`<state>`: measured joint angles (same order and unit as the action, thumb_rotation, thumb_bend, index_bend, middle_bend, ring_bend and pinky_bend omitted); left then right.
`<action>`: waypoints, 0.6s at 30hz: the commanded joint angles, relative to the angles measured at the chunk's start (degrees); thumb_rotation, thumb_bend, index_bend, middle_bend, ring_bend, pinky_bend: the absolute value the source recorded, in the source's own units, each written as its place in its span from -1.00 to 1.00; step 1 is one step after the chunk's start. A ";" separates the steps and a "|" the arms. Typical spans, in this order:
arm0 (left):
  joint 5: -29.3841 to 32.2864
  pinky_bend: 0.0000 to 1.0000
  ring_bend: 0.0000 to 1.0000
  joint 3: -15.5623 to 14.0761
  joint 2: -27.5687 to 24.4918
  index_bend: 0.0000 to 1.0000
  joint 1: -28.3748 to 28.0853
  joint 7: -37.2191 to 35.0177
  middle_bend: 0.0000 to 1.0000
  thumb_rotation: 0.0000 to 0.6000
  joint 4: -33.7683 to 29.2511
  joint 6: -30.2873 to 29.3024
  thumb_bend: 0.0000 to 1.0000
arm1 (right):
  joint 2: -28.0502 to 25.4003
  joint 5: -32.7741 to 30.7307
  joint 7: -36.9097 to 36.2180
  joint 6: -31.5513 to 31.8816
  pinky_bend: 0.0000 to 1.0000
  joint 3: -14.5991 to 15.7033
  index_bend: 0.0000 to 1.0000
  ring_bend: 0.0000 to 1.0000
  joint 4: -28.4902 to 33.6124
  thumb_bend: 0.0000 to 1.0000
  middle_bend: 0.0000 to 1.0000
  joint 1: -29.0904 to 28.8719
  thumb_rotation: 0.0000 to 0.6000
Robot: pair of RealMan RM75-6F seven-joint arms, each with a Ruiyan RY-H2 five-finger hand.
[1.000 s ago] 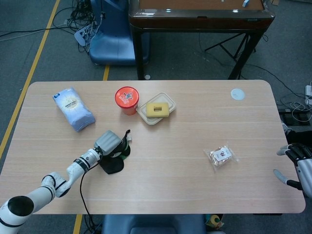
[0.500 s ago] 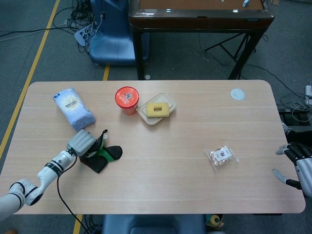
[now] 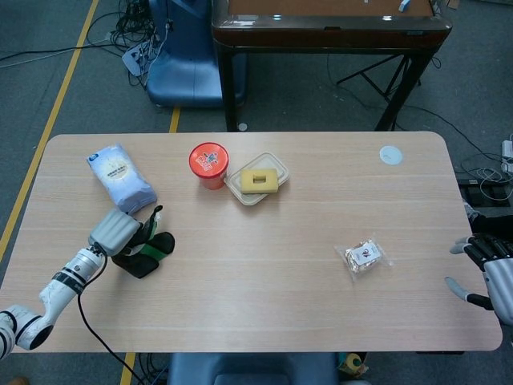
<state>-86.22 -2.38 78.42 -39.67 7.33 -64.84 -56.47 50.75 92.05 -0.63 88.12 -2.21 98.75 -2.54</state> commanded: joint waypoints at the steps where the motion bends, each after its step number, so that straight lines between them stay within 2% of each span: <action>1: 1.17 0.92 0.26 0.44 1.33 0.14 -0.08 0.62 0.20 1.00 0.57 1.83 -0.34 | -0.13 0.02 0.13 0.07 -0.43 -0.01 -0.20 -0.53 0.13 -0.44 -0.29 0.01 1.00; 2: 1.90 0.87 0.16 0.67 1.63 0.02 -0.14 1.35 0.08 1.00 0.66 2.61 -0.35 | -0.21 0.00 0.18 0.14 -0.43 -0.02 -0.20 -0.53 0.20 -0.44 -0.29 0.05 1.00; 5: 5.10 0.52 -0.38 1.99 2.13 -0.70 0.02 3.74 -0.63 1.00 -0.30 4.40 -0.51 | -0.41 -0.12 0.26 0.43 -0.43 0.02 -0.20 -0.53 0.36 -0.44 -0.29 0.29 1.00; 6: 5.92 0.42 -0.50 2.45 2.07 -0.83 0.10 4.31 -0.77 1.00 -0.98 4.56 -0.55 | -0.46 -0.19 0.30 0.49 -0.43 0.05 -0.20 -0.53 0.41 -0.44 -0.29 0.37 1.00; 7: 6.42 0.22 -0.67 2.78 2.00 -0.96 0.23 4.66 -0.93 1.00 -1.44 4.44 -0.61 | -0.47 -0.26 0.32 0.51 -0.43 0.06 -0.20 -0.53 0.43 -0.44 -0.29 0.41 1.00; 11: 7.95 -0.22 -0.98 4.04 1.27 -1.00 1.23 3.84 -1.00 1.00 -3.80 3.08 -0.69 | -0.41 -0.35 0.36 0.53 -0.43 0.04 -0.20 -0.53 0.42 -0.44 -0.29 0.44 1.00; 14: 8.86 -0.35 -1.00 4.89 -0.05 -1.00 2.26 0.66 -1.00 1.00 -6.18 2.16 -0.70 | -0.29 -0.39 0.33 0.34 -0.43 -0.04 -0.20 -0.53 0.36 -0.44 -0.29 0.28 1.00; 18: 8.65 -0.37 -1.00 5.51 -1.90 -1.00 4.19 -1.34 -1.00 1.00 -8.37 -1.30 -0.70 | -0.17 -0.50 0.44 -0.44 -0.43 -0.16 -0.20 -0.53 0.33 -0.44 -0.29 -0.24 1.00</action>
<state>-77.74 2.63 77.55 -36.56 6.97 -72.02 -56.23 50.55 91.57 -0.21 87.74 -2.35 99.09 -2.71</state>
